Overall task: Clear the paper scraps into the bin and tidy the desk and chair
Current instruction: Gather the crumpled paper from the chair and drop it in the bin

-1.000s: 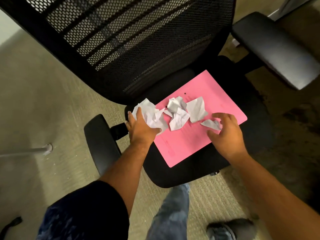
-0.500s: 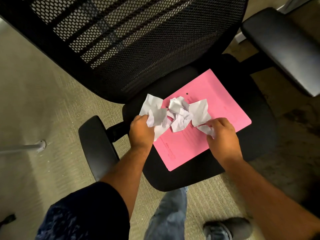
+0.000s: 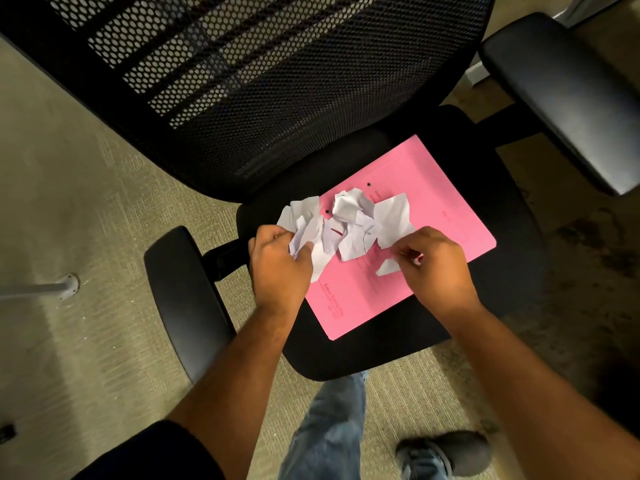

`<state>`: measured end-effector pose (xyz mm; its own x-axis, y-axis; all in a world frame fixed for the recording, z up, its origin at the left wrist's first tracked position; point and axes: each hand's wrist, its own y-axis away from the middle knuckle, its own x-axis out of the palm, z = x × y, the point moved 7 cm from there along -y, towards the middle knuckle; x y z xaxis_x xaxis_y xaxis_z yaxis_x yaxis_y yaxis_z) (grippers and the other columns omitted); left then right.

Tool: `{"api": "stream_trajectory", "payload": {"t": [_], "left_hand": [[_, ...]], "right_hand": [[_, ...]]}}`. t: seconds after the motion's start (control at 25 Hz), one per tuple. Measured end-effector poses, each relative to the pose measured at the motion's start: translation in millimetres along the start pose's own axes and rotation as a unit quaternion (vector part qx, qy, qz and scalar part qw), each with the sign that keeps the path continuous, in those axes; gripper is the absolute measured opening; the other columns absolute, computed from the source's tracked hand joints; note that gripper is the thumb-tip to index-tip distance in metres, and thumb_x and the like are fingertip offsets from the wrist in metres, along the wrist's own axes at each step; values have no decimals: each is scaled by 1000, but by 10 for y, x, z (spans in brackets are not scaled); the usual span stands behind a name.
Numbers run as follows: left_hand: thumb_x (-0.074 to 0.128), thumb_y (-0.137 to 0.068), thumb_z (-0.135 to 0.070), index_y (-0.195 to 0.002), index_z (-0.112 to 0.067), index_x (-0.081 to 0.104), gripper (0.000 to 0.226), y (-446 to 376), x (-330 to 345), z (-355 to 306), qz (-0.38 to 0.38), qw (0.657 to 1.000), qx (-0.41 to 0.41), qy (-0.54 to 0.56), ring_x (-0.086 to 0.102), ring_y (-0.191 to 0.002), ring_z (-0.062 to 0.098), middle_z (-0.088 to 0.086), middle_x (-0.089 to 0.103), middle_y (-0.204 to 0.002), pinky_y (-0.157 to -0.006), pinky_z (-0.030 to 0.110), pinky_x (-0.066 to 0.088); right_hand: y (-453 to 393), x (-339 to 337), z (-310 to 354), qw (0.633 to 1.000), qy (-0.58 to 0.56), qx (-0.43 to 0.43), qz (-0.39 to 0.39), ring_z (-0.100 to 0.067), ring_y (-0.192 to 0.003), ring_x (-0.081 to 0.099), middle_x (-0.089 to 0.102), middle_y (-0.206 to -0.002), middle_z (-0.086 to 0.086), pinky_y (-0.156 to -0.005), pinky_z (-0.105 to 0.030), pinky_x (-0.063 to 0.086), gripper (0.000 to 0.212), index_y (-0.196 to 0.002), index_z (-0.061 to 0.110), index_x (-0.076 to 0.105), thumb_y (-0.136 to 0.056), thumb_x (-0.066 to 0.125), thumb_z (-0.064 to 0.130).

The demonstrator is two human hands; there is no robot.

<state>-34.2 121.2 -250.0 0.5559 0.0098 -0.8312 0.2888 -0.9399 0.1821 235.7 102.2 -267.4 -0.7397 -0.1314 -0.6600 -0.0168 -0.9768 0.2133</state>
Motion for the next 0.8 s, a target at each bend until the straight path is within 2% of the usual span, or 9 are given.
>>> {"api": "stream_trajectory", "payload": {"t": [0.08, 0.2, 0.36, 0.44, 0.48, 0.56, 0.6, 0.72, 0.8], "left_hand": [[83, -87, -23, -92, -10, 75, 16, -6, 18, -33, 19, 1000, 15, -5, 49, -113, 15, -9, 57, -121, -89, 41, 58], [83, -87, -24, -103, -9, 81, 22, -60, 98, -49, 75, 997, 28, -19, 45, -126, 16, -10, 54, -137, -98, 42, 56], [84, -87, -26, -102, -15, 83, 19, -110, 245, -31, 133, 987, 34, -88, 29, -153, 23, -7, 42, -160, -122, 64, 28], [82, -90, -27, -99, -18, 83, 13, -100, 292, -15, 139, 985, 18, -98, 12, -162, 26, -4, 28, -171, -124, 70, 16], [82, -91, -27, -98, -20, 83, 10, -97, 307, -8, 135, 986, 13, -95, 6, -163, 26, -3, 22, -174, -123, 70, 13], [80, -92, -20, -100, -22, 83, 9, -86, 336, 6, 135, 987, -2, -89, -2, -163, 27, -1, 14, -176, -123, 70, 10], [78, -92, -14, -102, -24, 82, 15, -86, 360, 30, 140, 986, -14, -91, -4, -163, 28, 0, 11, -177, -125, 71, 9], [73, -92, -3, -107, -25, 82, 28, -76, 420, 96, 157, 981, -41, -102, 0, -163, 33, 4, 11, -177, -124, 71, 14], [73, -91, -1, -109, -21, 82, 29, -80, 425, 114, 151, 983, -28, -104, 11, -162, 34, 5, 20, -175, -123, 65, 27]], "right_hand": [[-107, 26, 102, 1000, 5, -22, -1, -13, -86, 63, 74, -102, -5, -76, -17, 50, 9, -98, 10, 83, -89, 82, 8], [-280, 89, 222, 999, 35, -34, 14, -23, -98, 66, 75, -108, -6, -85, -31, 56, 9, -100, 12, 83, -91, 81, 11], [-420, 196, 368, 989, 120, -84, 35, -29, -122, 56, 66, -130, -5, -94, -47, 56, 9, -96, 19, 86, -88, 85, 18], [-510, 303, 314, 986, 137, -71, 55, -28, -150, 35, 47, -158, 3, -115, -53, 42, 12, -103, 26, 84, -91, 81, 27], [-561, 365, 273, 989, 122, -48, 74, -25, -160, 18, 33, -169, 7, -126, -56, 27, 22, -116, 28, 80, -94, 77, 30], [-608, 495, 236, 989, 91, -28, 110, -20, -164, -11, 10, -177, 10, -131, -59, -2, 34, -130, 29, 74, -96, 75, 30], [-608, 541, 268, 986, 109, -51, 117, -19, -163, -15, 9, -178, 10, -130, -61, -7, 27, -122, 29, 77, -95, 77, 29], [-567, 656, 314, 965, 187, -99, 154, -26, -165, 4, 25, -175, 6, -127, -68, -5, 15, -108, 32, 82, -93, 79, 29], [-553, 678, 326, 959, 209, -110, 157, -31, -158, 27, 43, -165, 2, -127, -69, 11, 19, -111, 32, 83, -92, 80, 28]]}}
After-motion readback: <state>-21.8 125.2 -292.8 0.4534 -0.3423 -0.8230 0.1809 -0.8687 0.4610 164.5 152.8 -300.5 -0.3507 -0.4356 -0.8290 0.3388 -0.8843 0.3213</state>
